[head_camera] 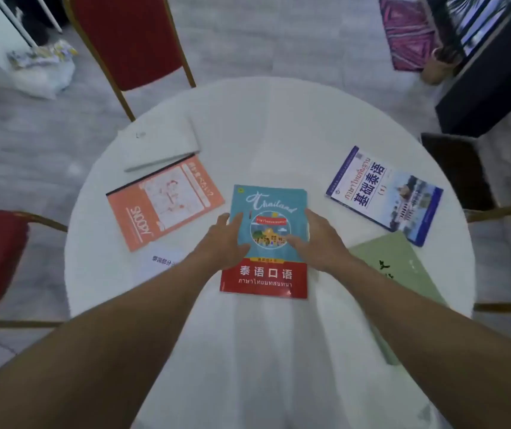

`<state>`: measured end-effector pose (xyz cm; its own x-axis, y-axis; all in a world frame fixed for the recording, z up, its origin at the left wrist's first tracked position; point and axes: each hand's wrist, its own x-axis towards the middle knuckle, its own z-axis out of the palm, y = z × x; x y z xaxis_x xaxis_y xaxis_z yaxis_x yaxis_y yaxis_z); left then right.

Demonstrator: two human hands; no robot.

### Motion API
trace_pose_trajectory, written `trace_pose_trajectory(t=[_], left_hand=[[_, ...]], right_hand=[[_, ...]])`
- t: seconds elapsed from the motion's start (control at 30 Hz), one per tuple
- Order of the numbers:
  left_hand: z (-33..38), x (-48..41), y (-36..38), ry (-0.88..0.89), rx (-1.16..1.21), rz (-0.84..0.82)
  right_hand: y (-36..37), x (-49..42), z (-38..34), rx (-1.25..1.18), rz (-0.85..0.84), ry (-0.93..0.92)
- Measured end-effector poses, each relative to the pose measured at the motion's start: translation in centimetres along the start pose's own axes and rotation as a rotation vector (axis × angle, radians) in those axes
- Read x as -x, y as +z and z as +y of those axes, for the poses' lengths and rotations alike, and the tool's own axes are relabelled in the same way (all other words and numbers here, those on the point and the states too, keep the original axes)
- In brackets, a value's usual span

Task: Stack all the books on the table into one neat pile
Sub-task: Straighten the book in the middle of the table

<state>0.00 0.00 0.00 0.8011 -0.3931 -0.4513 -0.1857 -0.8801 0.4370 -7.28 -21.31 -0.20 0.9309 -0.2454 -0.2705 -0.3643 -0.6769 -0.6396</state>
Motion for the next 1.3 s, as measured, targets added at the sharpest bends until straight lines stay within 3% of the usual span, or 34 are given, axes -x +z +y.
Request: trace_pose_trajectory(t=[0.13,0.23,0.63,1.03,1.3], left_hand=[[-1.2,-0.2,2.2,-0.052,-0.037,-0.081],[-2.0,-0.1,3.7,-0.033,-0.05,-0.098],[-2.0,4.3,6.7,-0.066,-0.112,-0.019],[-2.9,9.2,9.0,-0.046,-0.051,-0.041],[-3.3,10.1,8.7,0.033,-0.143,-0.129]], right_hand=[[2.6,0.3,1.2,0.118,-0.189,0.115],[4.3,1.2,2.2,0.196,-0.272,0.082],[6.0,6.9,2.5,0.333,-0.297,0.079],[7.9,13.0,3.8,0.296,-0.273,0.081],[8.8,15.7,3.6,0.25,-0.228,0.122]])
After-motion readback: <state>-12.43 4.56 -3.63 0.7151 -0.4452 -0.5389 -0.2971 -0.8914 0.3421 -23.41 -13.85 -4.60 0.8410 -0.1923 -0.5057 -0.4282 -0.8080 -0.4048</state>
